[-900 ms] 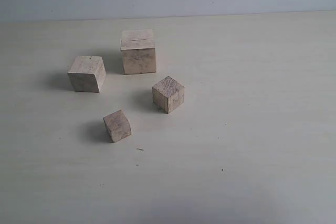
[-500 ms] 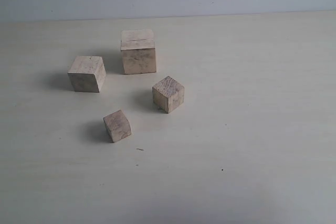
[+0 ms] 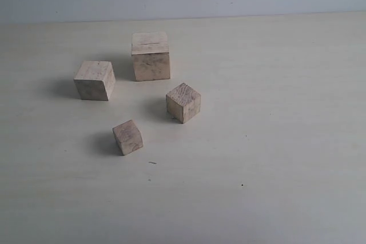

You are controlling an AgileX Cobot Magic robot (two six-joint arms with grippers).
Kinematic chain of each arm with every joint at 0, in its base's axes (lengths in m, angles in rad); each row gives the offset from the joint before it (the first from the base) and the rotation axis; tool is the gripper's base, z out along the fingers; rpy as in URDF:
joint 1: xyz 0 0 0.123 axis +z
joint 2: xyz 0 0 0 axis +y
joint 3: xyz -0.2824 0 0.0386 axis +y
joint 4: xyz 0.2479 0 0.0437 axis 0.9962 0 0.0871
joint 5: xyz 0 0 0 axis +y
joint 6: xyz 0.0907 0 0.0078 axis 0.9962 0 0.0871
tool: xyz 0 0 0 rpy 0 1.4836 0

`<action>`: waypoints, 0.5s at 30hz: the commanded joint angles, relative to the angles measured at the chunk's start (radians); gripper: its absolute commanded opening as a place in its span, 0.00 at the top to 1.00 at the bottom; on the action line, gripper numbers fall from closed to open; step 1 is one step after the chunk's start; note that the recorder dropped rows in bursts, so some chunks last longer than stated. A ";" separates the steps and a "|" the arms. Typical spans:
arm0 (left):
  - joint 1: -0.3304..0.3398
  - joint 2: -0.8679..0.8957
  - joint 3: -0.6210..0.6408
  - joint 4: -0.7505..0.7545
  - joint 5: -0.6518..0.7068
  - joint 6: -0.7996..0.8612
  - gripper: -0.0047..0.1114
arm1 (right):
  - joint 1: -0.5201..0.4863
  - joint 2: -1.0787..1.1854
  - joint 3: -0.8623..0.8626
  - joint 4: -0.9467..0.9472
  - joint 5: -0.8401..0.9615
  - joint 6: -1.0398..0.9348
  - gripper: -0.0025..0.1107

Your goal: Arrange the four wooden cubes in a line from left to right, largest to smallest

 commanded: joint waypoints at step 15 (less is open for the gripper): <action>0.002 -0.007 0.004 -0.005 -0.006 0.003 0.96 | -0.004 0.181 -0.382 -0.001 0.065 0.192 0.98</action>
